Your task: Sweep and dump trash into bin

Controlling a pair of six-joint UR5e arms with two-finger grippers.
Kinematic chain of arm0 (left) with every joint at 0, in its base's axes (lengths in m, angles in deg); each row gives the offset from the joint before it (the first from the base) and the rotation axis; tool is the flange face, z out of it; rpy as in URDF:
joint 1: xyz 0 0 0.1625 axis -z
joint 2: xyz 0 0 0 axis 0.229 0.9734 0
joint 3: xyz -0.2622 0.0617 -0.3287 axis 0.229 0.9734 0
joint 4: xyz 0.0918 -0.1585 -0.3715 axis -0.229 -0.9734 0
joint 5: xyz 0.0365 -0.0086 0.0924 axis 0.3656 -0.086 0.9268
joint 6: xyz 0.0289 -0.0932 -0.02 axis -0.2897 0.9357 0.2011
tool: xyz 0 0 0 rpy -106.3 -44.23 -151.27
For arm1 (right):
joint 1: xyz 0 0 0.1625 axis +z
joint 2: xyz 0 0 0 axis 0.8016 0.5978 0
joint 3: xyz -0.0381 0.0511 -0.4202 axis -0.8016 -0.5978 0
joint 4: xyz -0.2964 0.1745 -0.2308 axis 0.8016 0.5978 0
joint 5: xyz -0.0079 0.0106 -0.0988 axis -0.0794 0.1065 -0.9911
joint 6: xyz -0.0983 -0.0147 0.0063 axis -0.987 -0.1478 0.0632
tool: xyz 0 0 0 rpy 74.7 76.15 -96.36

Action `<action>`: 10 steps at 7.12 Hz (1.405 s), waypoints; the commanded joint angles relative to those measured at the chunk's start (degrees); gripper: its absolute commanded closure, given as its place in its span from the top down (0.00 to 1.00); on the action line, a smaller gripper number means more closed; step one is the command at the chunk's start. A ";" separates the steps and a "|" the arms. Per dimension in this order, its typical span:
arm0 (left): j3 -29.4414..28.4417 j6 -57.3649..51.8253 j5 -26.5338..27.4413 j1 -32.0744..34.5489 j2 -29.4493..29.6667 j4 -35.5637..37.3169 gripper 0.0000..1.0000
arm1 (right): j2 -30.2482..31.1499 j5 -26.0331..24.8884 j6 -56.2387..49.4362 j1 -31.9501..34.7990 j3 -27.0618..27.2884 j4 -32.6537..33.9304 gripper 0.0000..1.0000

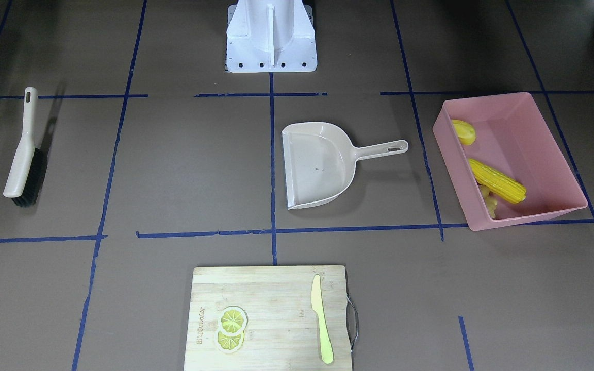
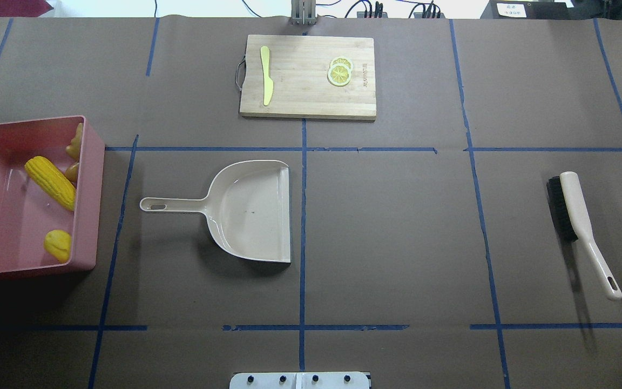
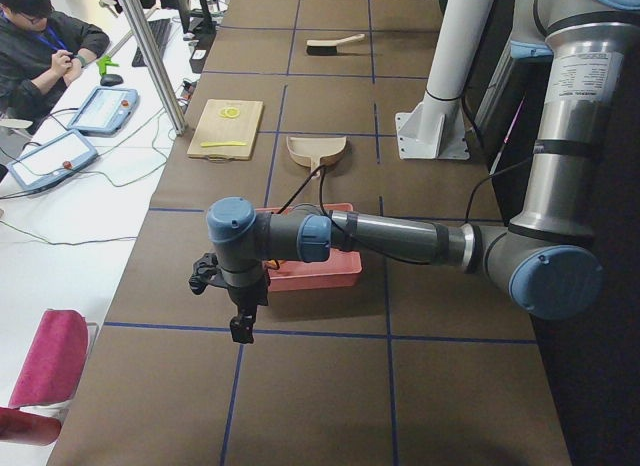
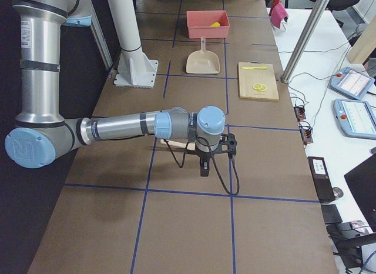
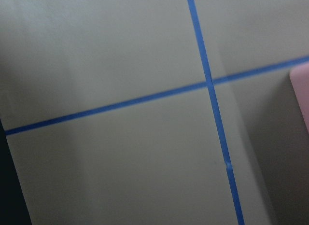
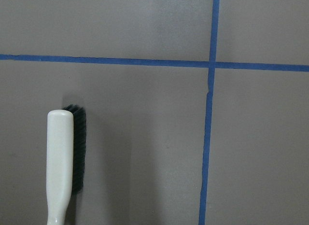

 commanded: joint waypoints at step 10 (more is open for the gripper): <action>-0.67 5.02 -6.90 -0.56 -4.90 -4.54 1.00 | -0.11 -0.59 -0.06 0.09 -0.13 0.00 1.00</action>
